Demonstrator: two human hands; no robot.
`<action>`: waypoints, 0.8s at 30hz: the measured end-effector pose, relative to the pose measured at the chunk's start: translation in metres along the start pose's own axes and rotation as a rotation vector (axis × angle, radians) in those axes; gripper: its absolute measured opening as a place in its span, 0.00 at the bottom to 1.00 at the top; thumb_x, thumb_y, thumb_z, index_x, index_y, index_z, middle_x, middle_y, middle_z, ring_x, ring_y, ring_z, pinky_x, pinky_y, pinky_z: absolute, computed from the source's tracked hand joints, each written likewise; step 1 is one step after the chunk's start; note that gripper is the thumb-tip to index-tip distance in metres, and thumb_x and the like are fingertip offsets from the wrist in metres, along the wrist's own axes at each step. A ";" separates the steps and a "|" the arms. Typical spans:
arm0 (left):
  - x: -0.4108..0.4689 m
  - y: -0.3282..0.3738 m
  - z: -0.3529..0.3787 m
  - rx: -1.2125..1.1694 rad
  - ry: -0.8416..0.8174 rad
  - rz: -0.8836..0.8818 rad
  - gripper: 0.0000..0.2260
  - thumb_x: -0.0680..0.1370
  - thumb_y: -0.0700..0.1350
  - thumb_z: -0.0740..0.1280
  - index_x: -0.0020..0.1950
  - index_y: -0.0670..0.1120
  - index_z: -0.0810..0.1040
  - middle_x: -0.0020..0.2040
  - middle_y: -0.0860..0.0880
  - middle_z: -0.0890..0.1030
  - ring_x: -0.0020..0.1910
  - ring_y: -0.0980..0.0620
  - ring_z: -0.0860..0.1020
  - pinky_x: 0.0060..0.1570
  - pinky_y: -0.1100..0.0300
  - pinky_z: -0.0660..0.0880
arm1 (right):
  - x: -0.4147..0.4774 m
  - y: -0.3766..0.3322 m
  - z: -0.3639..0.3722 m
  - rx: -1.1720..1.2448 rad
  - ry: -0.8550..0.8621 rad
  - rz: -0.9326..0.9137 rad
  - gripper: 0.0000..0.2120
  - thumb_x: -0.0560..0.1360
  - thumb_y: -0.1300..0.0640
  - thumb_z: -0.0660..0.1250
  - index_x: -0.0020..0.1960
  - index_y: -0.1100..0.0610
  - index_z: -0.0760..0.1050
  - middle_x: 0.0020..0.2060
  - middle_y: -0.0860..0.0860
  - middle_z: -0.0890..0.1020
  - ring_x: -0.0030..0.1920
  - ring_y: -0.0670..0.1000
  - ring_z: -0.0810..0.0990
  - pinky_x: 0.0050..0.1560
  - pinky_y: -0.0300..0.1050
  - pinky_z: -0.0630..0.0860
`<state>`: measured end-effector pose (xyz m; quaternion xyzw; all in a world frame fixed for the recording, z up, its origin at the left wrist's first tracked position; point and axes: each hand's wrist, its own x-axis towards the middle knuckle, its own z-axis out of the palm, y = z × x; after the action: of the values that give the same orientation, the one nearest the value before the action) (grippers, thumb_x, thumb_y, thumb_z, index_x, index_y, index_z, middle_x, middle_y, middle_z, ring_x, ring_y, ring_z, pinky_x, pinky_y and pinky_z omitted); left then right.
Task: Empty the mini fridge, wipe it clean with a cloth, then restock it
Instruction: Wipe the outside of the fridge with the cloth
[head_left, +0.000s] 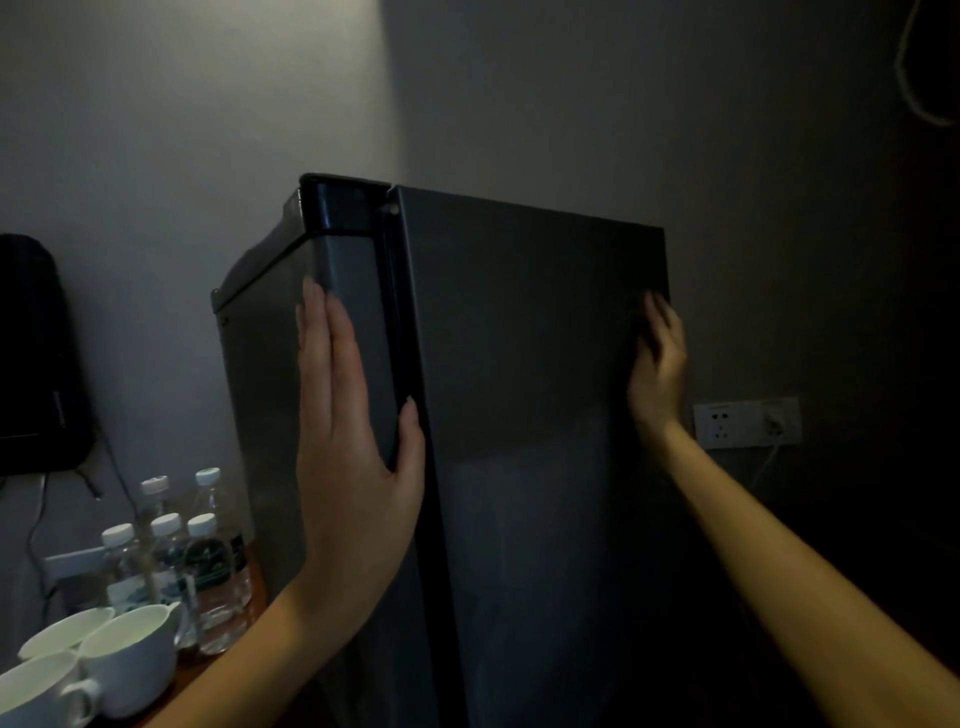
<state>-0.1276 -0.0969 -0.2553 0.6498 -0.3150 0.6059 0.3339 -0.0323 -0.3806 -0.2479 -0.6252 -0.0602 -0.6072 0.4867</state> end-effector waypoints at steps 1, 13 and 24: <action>0.000 0.000 0.001 -0.002 -0.004 0.000 0.34 0.76 0.33 0.65 0.77 0.34 0.50 0.79 0.38 0.49 0.78 0.47 0.49 0.75 0.65 0.48 | -0.005 -0.011 0.005 -0.016 -0.013 -0.076 0.25 0.79 0.73 0.53 0.74 0.60 0.65 0.74 0.56 0.63 0.74 0.51 0.61 0.75 0.47 0.59; 0.000 -0.002 0.001 -0.013 0.000 0.014 0.32 0.78 0.35 0.63 0.77 0.34 0.50 0.79 0.39 0.48 0.79 0.50 0.47 0.75 0.64 0.47 | 0.042 0.036 -0.014 0.007 0.027 0.213 0.23 0.81 0.70 0.52 0.75 0.60 0.61 0.74 0.57 0.62 0.74 0.55 0.61 0.75 0.46 0.56; 0.001 0.000 0.000 -0.020 0.009 0.003 0.34 0.75 0.37 0.63 0.77 0.35 0.51 0.79 0.39 0.50 0.78 0.50 0.49 0.74 0.68 0.48 | -0.063 0.014 -0.019 -0.053 -0.288 -0.299 0.27 0.76 0.71 0.54 0.73 0.58 0.66 0.75 0.54 0.64 0.75 0.52 0.62 0.76 0.45 0.57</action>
<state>-0.1276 -0.0971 -0.2539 0.6432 -0.3204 0.6062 0.3408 -0.0529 -0.3683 -0.3111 -0.7023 -0.2051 -0.5784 0.3608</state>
